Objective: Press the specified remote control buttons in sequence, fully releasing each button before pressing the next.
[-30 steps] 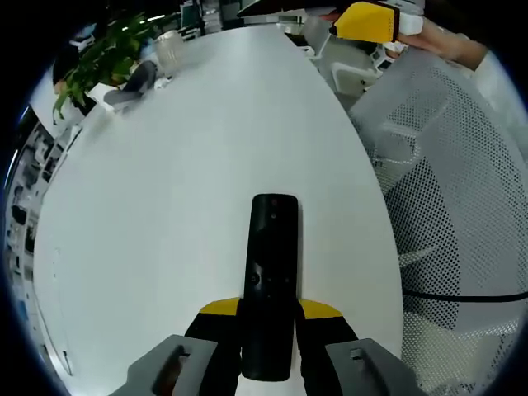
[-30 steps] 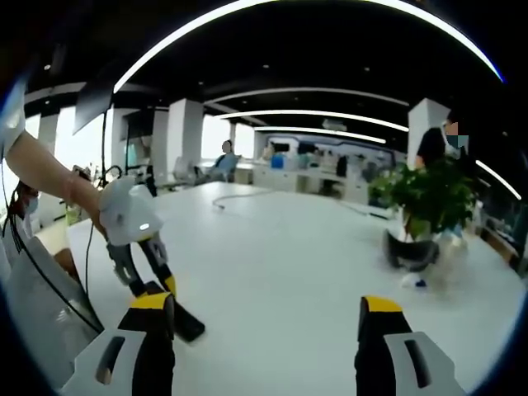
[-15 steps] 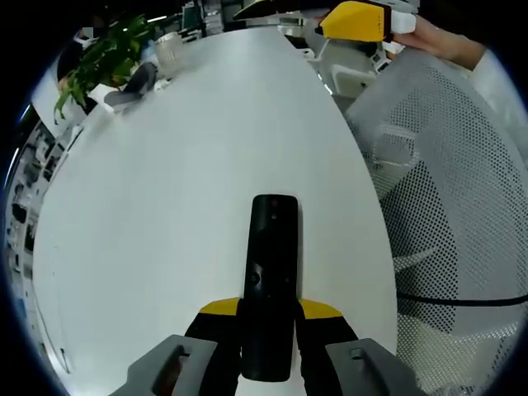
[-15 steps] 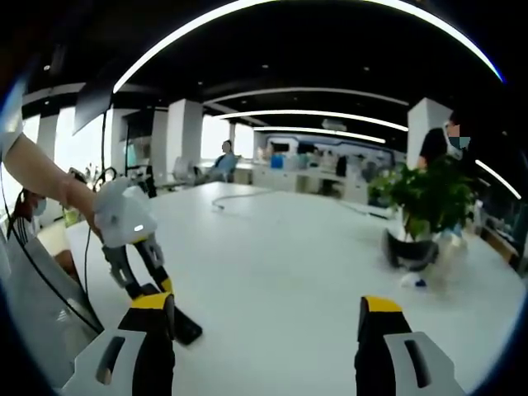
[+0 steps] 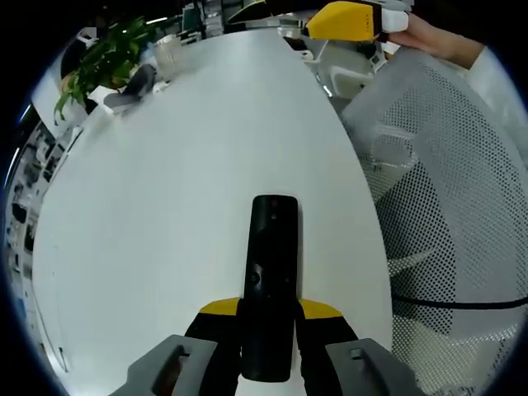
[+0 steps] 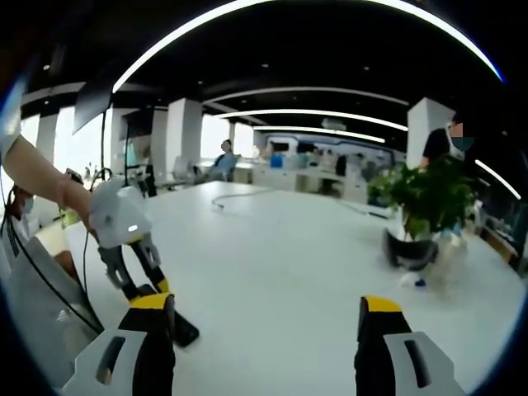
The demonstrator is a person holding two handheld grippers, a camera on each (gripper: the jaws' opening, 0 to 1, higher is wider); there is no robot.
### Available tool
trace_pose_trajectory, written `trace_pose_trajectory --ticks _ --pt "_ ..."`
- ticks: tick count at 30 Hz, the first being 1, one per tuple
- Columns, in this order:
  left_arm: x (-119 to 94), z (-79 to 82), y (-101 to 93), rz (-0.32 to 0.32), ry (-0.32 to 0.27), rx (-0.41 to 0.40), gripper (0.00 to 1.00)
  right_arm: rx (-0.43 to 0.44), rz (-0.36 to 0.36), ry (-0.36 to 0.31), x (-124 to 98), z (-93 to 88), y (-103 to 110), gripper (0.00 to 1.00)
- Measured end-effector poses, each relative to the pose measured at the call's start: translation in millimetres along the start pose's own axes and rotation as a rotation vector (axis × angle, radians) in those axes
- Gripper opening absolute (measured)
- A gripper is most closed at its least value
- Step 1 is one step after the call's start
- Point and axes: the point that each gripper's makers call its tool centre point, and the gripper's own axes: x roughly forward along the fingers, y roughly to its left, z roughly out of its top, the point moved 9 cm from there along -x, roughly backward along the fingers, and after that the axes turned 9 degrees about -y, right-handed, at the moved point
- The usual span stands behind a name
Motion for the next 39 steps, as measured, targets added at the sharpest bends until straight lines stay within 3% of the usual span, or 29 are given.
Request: trace_pose_trajectory --ticks 39 --pt "0 -0.5 -20.9 0.002 -0.033 -0.010 0.24 -0.009 0.012 0.013 1 -0.8 2 0.89"
